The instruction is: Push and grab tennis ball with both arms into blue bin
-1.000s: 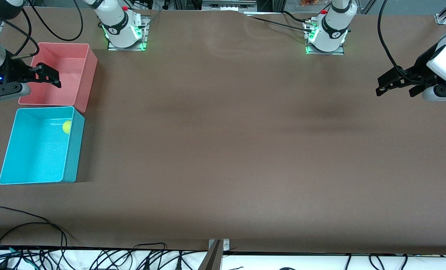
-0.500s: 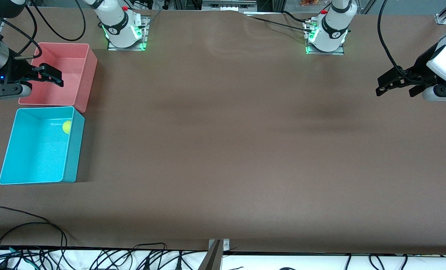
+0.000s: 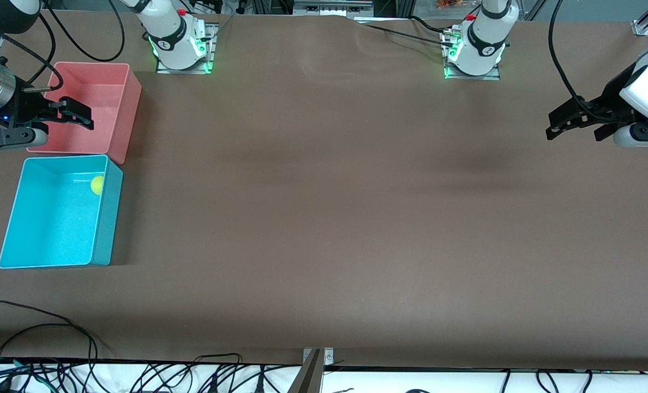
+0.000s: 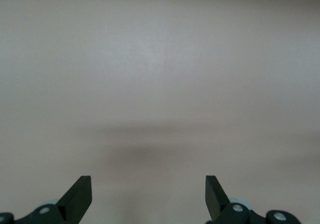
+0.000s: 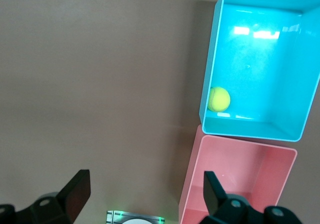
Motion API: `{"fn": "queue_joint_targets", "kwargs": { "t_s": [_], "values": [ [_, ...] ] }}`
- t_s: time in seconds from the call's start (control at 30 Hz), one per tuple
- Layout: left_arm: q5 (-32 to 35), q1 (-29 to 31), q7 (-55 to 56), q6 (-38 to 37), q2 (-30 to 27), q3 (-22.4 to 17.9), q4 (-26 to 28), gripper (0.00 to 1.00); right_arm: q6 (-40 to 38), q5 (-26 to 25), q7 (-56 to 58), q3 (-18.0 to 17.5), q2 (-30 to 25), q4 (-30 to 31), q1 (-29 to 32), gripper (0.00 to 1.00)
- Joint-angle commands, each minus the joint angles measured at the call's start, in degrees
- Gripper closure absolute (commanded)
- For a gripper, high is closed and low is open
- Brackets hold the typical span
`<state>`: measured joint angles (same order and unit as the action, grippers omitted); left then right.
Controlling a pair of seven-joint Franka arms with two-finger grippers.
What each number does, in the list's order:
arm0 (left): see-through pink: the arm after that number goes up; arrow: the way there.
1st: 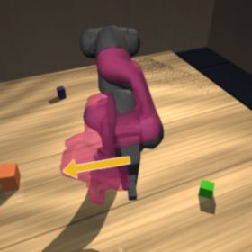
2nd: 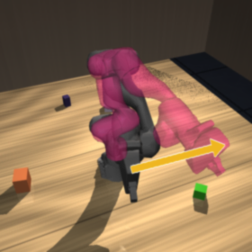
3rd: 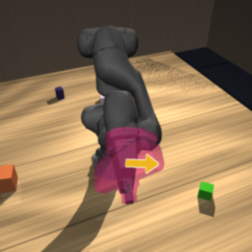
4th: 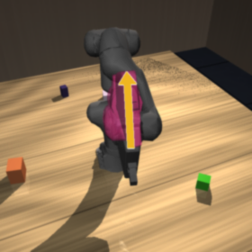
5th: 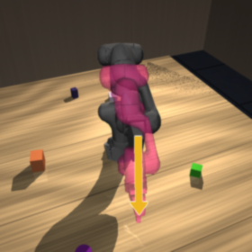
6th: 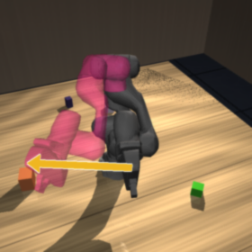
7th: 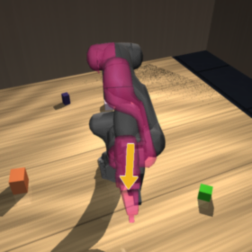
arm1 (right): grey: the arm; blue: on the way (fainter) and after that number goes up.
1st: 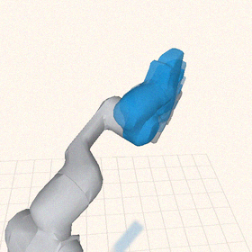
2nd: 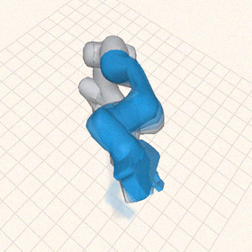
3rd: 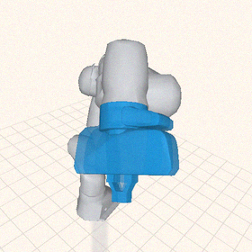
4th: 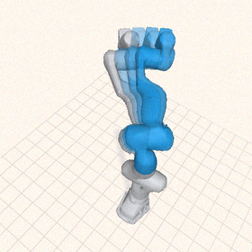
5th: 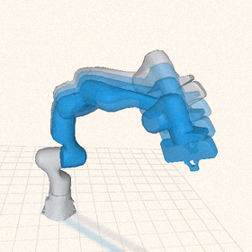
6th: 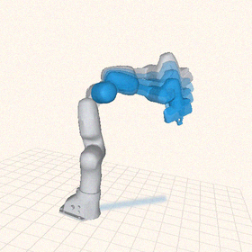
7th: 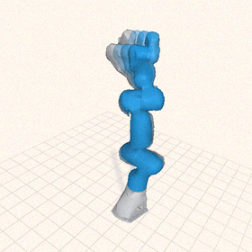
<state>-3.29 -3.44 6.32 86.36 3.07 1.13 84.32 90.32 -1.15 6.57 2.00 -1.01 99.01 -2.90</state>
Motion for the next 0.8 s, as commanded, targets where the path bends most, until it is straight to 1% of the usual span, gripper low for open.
{"fn": "queue_joint_targets", "kwargs": {
  "t_s": [0.0, 0.77],
  "values": [
    [-0.4, 0.2, 0.5, -1.0, 0.9, 0.3, -2.0, 0.0, -0.8, -0.9, -0.9, 0.1, 0.7, -1.8, 0.0, 0.0],
    [-0.4, 0.2, 0.5, -1.1, 0.9, 0.4, -2.0, 0.0, -0.8, -1.0, -0.9, 0.1, 0.8, -1.8, 0.2, 0.0]
  ]
}}
